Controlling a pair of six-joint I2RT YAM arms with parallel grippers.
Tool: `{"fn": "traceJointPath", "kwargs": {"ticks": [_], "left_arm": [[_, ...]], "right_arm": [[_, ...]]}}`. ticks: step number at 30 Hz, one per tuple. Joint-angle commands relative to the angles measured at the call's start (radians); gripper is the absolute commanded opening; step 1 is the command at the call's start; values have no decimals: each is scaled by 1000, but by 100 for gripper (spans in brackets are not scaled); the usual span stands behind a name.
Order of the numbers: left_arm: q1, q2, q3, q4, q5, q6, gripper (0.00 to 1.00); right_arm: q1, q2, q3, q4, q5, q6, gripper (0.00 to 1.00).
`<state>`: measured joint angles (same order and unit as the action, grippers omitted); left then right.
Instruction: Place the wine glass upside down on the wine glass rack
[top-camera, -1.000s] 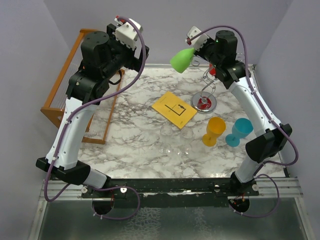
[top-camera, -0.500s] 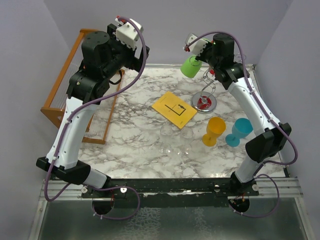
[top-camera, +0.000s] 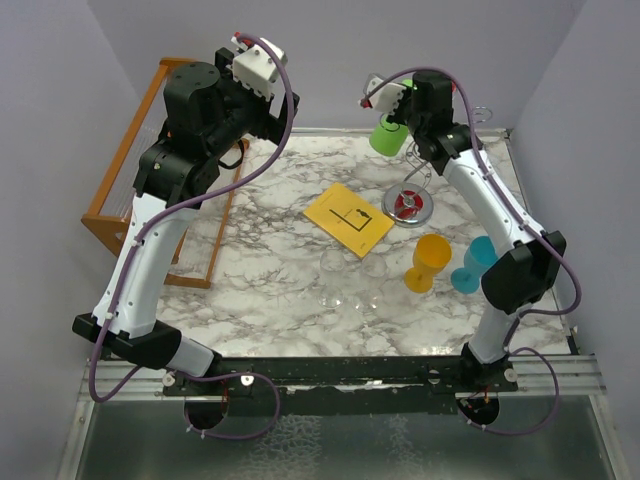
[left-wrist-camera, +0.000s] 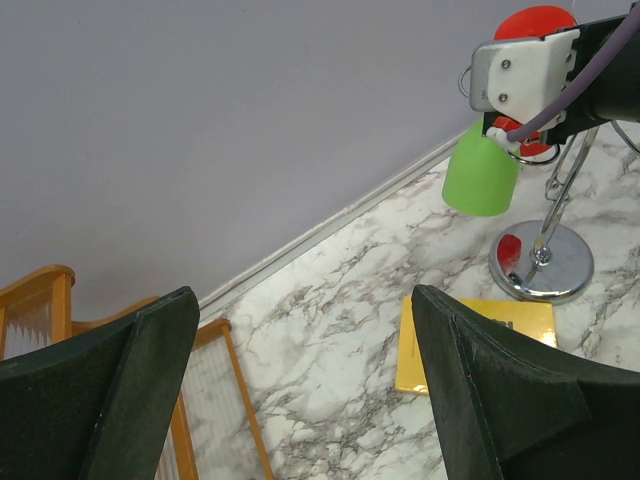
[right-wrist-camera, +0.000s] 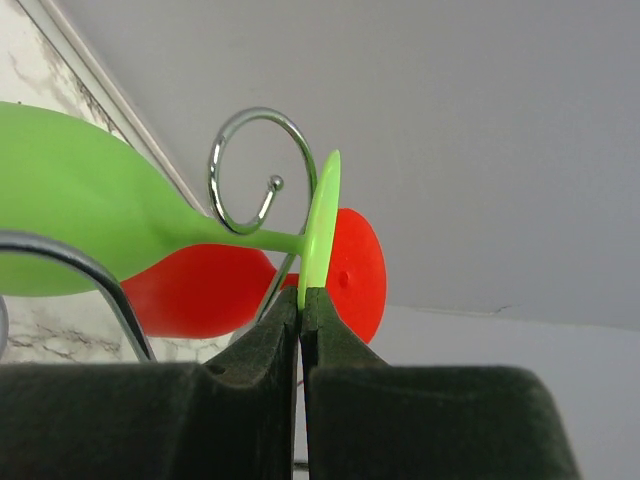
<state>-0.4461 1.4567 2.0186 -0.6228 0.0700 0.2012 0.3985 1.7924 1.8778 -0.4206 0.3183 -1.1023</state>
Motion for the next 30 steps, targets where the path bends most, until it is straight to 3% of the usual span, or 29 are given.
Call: {"fn": "traceJointPath", "kwargs": {"ticks": [1,18,30], "left_arm": [[4,-5,0,-10,12,8,91],[4,-12,-9,-13,11,20,91],[4,-8,-14,-13,13,26,91]], "right_arm": [[5,37,73,59,41,-36,1],[5,120,192,47,-40,-13,1],[6,88,163,13,-127,7,1]]}}
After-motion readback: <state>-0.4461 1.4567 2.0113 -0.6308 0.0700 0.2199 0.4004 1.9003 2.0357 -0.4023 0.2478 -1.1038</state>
